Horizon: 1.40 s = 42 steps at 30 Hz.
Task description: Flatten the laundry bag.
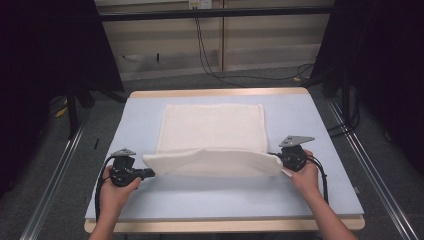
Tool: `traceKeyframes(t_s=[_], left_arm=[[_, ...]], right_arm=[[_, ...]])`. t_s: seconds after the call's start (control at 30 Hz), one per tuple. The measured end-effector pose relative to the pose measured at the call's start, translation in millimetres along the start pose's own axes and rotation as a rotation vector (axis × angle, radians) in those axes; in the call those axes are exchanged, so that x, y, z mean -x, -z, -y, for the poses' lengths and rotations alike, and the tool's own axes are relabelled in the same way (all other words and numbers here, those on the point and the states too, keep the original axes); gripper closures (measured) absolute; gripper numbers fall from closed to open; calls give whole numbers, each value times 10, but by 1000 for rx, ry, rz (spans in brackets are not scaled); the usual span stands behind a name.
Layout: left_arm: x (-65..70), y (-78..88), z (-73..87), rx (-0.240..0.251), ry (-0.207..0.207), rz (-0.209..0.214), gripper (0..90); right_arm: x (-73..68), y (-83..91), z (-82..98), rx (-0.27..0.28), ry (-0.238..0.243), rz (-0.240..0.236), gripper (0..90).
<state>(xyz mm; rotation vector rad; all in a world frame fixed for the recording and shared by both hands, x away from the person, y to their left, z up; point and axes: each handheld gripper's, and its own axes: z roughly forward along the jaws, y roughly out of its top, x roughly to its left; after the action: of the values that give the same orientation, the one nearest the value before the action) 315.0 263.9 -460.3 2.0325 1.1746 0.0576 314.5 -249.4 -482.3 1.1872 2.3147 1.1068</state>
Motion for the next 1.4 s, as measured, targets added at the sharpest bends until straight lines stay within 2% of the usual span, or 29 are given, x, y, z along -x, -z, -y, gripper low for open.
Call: traceKeyframes(t_s=[0.43, 0.57, 0.63, 0.77, 0.97, 1.03, 1.1, 1.2, 1.27, 1.33, 1.4], left_arm=[[8, 61, 71, 9, 1, 8, 889], [10, 80, 77, 6, 3, 13, 886], [-4, 96, 78, -1, -8, 4, 893], [-22, 105, 88, 10, 16, 8, 894], [2, 60, 60, 1, 5, 15, 894], [16, 33, 51, -9, 1, -1, 874], [34, 7, 43, -24, -10, -13, 806], [48, 2, 44, -19, 5, -13, 732], [57, 7, 51, -19, 23, -32, 663], [53, 9, 62, -36, 19, -45, 626], [75, 4, 75, -29, 17, -58, 619]], right_arm=[[-33, 62, 77, 18, 44, 13, 846], [-34, 68, 91, 21, 39, 17, 847], [-28, 62, 91, 18, 42, 14, 848], [-20, 57, 89, 14, 44, 23, 847], [-23, 40, 54, 3, 54, 39, 848], [-22, 31, 45, -2, 53, 43, 848], [-18, 23, 36, -1, 48, 47, 840], [-35, 63, 35, 0, 46, 70, 771], [-62, 111, 46, -2, 28, 90, 703], [-96, 166, 75, 2, 22, 85, 638], [-141, 221, 119, -12, -9, 78, 575]])
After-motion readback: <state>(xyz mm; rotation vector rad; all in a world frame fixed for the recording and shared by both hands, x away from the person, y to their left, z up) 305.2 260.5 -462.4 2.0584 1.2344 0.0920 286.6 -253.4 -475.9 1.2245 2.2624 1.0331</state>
